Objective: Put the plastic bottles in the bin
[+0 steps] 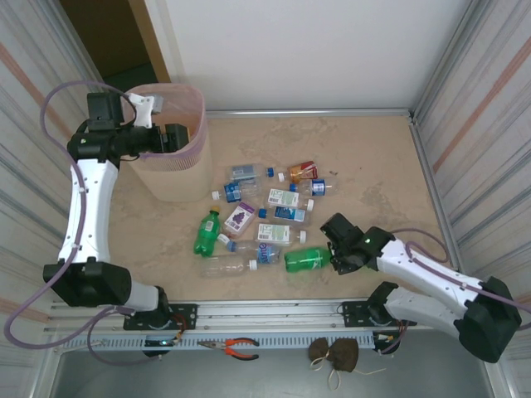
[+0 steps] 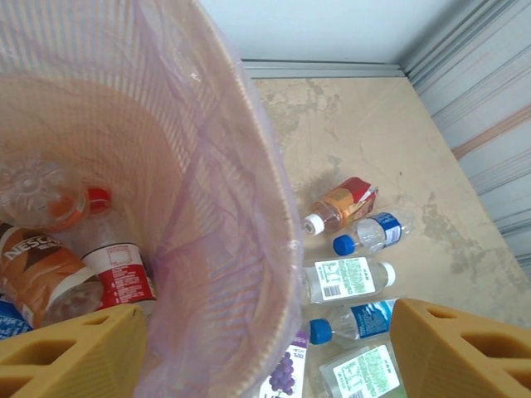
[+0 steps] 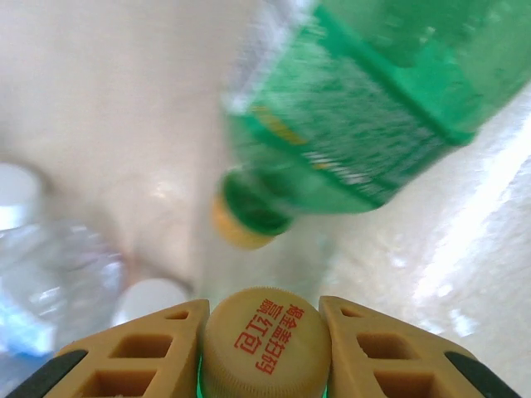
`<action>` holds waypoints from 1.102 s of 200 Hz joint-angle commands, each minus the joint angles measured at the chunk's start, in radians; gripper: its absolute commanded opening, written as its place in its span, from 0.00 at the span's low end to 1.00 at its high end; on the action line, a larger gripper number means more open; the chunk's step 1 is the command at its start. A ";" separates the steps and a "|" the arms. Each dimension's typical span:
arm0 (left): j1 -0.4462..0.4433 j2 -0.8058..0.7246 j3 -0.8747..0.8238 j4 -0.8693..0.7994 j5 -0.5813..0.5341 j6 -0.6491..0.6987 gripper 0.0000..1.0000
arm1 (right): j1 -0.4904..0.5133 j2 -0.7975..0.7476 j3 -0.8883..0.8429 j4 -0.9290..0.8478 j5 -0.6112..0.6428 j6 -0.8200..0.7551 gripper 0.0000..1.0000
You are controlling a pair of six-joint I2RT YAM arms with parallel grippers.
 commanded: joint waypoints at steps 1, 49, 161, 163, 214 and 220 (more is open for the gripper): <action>-0.006 -0.056 0.001 0.063 0.086 -0.031 0.77 | -0.007 -0.039 0.089 -0.087 0.155 -0.099 0.16; -0.060 -0.100 -0.033 0.190 0.203 -0.040 0.77 | -0.027 -0.053 0.240 0.047 0.266 -0.602 0.09; -0.466 -0.158 -0.182 0.458 0.226 -0.001 0.79 | -0.117 -0.116 0.388 0.513 -0.051 -1.423 0.00; -0.477 -0.156 -0.185 0.464 0.222 -0.001 0.79 | -0.118 -0.113 0.393 0.513 -0.053 -1.426 0.00; -0.674 -0.111 -0.245 0.594 0.133 -0.030 0.83 | -0.121 -0.056 0.486 0.557 -0.128 -1.461 0.00; -0.693 -0.104 -0.247 0.601 0.123 -0.031 0.83 | -0.121 -0.047 0.494 0.563 -0.137 -1.461 0.00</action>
